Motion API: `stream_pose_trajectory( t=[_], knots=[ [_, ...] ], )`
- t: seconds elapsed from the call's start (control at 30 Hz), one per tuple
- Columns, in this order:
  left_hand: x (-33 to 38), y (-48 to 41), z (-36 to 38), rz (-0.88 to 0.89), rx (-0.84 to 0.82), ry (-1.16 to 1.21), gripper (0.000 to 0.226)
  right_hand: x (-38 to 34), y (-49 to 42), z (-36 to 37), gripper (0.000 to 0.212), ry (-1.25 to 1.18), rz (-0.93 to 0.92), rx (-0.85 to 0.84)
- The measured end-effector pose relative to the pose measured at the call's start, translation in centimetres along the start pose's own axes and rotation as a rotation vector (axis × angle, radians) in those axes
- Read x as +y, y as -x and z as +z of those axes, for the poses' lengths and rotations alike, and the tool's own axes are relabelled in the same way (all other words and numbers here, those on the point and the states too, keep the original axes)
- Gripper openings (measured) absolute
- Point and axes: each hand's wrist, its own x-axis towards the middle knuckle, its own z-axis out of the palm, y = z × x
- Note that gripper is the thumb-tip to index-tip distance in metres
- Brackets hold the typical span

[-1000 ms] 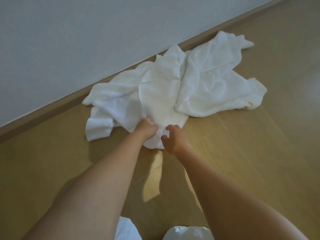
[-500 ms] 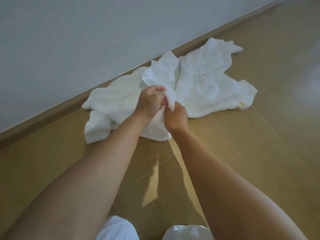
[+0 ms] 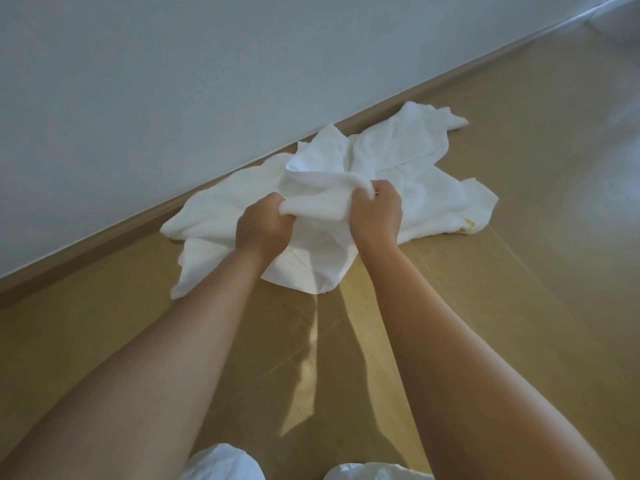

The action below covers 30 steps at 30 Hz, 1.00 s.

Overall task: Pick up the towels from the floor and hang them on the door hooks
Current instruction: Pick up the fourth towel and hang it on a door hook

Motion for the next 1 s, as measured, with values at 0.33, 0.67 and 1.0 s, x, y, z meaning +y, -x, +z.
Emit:
stream_pose_trajectory(
  t=[0.33, 0.67, 1.0],
  knots=[
    [8.6, -2.0, -5.7, 0.141, -0.018, 0.202, 0.029, -1.7, -0.7, 0.1, 0.026, 0.395, -0.548, -0.118],
    [12.9, 0.9, -12.2, 0.054, 0.018, 0.422, 0.011, -14.3, 2.3, -5.2, 0.009, 0.147, -0.356, -0.260],
    [24.8, 5.0, -27.1, -0.015, 0.260, 0.317, 0.010, -33.8, 10.4, -11.1, 0.013, 0.108, -0.281, -0.268]
  ],
)
